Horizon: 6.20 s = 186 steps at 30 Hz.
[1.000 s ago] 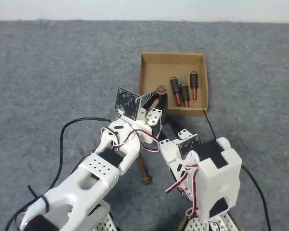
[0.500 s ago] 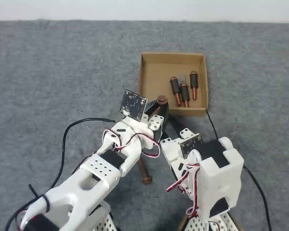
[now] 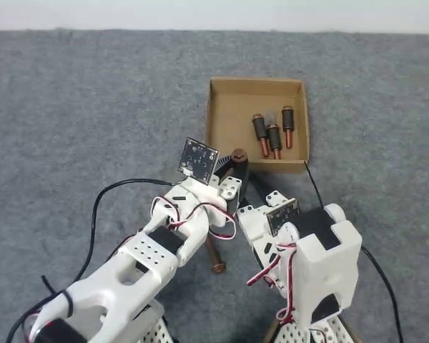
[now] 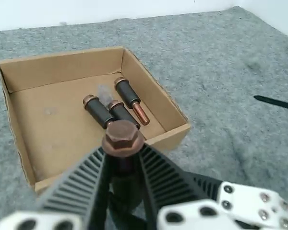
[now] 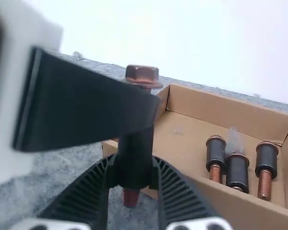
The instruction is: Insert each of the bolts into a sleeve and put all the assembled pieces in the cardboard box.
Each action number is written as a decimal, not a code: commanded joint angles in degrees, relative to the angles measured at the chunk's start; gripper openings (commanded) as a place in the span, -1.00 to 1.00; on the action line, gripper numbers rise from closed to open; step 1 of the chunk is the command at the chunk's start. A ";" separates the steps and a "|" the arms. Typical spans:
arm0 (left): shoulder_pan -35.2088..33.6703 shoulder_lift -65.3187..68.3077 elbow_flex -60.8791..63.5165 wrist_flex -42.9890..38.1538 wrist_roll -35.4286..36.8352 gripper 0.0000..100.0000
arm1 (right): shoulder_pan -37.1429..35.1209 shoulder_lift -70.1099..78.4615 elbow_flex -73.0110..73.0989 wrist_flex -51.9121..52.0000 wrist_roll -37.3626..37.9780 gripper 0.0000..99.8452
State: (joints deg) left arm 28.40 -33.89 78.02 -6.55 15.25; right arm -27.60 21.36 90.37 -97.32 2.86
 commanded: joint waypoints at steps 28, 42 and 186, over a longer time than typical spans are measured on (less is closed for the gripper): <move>-0.44 -0.18 0.04 0.44 -0.44 -0.58 | 1.98 -3.82 -2.20 -0.31 0.00 -0.99; -9.58 -0.18 -3.30 0.79 -0.44 -0.76 | 1.89 -3.82 -3.78 3.91 0.00 -0.99; -31.74 -36.92 18.24 26.37 -3.60 -0.98 | -1.27 -35.65 -78.95 191.78 -7.12 -0.99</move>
State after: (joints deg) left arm -3.60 -69.49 96.66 19.91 12.09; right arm -26.11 -7.91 7.38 95.65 -3.47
